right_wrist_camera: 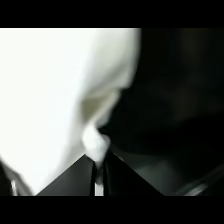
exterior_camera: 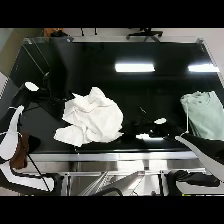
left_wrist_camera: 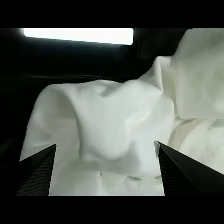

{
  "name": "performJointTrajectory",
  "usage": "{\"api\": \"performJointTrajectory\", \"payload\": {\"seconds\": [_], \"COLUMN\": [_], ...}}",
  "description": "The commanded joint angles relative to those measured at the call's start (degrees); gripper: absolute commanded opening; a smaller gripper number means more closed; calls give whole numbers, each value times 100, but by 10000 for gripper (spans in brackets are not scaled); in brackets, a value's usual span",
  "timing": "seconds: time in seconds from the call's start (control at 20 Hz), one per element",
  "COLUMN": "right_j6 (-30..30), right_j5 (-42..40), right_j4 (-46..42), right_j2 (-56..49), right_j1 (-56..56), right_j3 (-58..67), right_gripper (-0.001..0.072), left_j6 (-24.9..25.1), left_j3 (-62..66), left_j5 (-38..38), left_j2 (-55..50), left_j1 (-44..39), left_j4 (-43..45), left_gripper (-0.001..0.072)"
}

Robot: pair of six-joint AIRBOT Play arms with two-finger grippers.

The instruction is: Fold the shirts.

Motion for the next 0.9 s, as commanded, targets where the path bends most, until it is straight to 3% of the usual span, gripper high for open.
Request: {"api": "performJointTrajectory", "payload": {"seconds": [0.0, 0.05, 0.1, 0.3, 0.55, 0.7, 0.85], "right_j6": [-190, -190, -190, -188, 417, 734, 872], "right_j5": [170, 170, 168, 625, 2186, 2234, 2159], "right_j4": [264, 264, 256, 92, 92, 90, 90], "right_j2": [225, 348, 479, 1069, 1386, 1375, 1377], "right_j1": [24, 20, 7, -992, -3331, -4275, -4968], "right_j3": [243, 304, 365, 1248, 4865, 6896, 8157], "right_gripper": [27, 27, 26, 26, 26, 25, 25], "left_j6": [50, 157, 195, 28, -424, -529, -522], "left_j3": [7, 37, 98, 1202, 3453, 4583, 4669], "left_j5": [120, 219, 275, -258, -535, -538, -522], "left_j2": [-133, -133, -133, 116, 1740, 2540, 3390], "left_j1": [-76, -105, -160, -181, 216, 483, 610], "left_j4": [-7, -42, -55, -63, -55, -55, -55], "left_gripper": [380, 88, 16, 11, 11, 11, 12]}}
